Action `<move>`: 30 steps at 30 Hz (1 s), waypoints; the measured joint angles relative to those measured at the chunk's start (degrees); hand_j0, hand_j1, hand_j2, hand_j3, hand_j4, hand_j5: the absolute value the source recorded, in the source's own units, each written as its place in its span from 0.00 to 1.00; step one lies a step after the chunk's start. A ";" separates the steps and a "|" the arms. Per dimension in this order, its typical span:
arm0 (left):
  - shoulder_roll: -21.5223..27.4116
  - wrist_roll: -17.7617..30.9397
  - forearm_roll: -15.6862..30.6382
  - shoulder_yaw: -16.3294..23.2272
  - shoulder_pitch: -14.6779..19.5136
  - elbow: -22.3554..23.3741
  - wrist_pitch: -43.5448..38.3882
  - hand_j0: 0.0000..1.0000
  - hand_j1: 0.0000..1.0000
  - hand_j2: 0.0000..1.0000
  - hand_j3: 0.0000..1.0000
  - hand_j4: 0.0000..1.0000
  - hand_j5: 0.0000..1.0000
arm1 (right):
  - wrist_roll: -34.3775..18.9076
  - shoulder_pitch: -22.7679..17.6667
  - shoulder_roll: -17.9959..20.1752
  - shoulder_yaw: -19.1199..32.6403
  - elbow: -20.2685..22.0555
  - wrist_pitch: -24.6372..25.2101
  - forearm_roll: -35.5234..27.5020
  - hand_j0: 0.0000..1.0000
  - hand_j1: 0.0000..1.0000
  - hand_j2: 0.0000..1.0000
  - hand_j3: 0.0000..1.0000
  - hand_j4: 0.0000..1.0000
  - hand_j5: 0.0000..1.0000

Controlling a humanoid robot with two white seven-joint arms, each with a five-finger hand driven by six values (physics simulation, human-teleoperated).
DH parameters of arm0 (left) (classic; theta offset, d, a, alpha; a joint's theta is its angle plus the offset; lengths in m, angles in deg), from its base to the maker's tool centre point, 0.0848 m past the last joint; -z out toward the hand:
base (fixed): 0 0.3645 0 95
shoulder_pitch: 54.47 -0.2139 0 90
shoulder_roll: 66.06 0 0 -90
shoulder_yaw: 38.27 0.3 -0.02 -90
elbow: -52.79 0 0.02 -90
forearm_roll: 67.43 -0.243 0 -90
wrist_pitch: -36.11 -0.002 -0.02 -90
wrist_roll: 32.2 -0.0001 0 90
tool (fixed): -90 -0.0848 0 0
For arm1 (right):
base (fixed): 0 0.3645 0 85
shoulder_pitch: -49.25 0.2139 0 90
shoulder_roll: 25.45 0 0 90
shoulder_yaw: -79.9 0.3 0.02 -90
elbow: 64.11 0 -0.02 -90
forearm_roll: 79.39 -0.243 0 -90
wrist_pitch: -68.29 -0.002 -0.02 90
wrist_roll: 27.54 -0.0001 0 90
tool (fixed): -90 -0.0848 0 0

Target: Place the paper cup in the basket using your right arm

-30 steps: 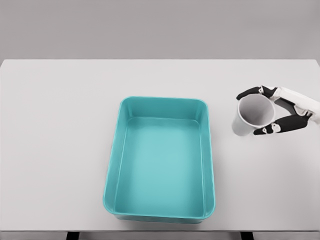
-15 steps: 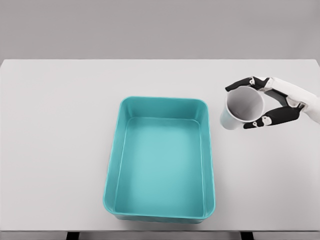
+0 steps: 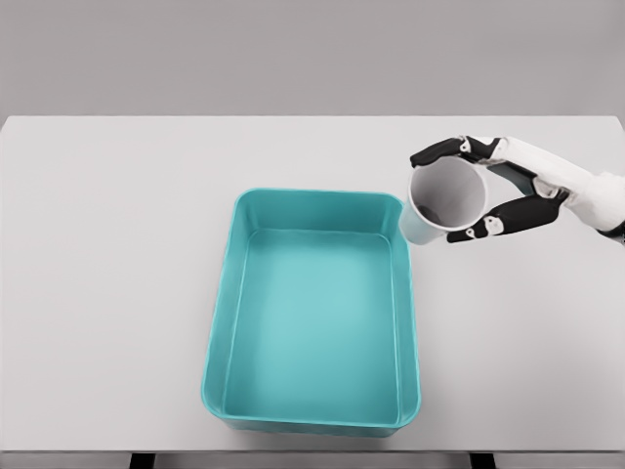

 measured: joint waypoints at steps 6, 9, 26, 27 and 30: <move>0.00 0.00 0.00 0.00 0.00 0.00 0.00 1.00 1.00 1.00 1.00 1.00 1.00 | 0.01 1.41 -3.97 -0.03 0.21 2.54 1.98 0.76 0.76 0.76 0.76 0.76 0.76; 0.00 0.00 0.00 0.00 0.00 0.00 0.01 1.00 1.00 1.00 1.00 1.00 1.00 | 0.01 1.50 -5.44 -0.07 0.24 3.13 2.86 0.76 0.76 0.76 0.76 0.76 0.76; 0.00 0.00 0.00 0.00 0.00 0.00 0.00 1.00 1.00 1.00 1.00 1.00 1.00 | 0.01 2.46 -11.14 -2.30 2.71 4.50 9.05 0.73 0.73 0.73 0.73 0.73 0.73; 0.00 0.00 0.00 0.00 0.00 0.00 0.00 1.00 1.00 1.00 1.00 1.00 1.00 | 0.00 2.55 -11.37 -2.45 2.76 4.50 9.82 0.73 0.73 0.73 0.73 0.73 0.73; 0.00 0.00 0.00 0.00 0.00 0.00 0.00 1.00 1.00 1.00 1.00 1.00 1.00 | 0.01 2.55 -11.81 -2.75 3.00 4.51 12.82 0.73 0.73 0.73 0.73 0.73 0.73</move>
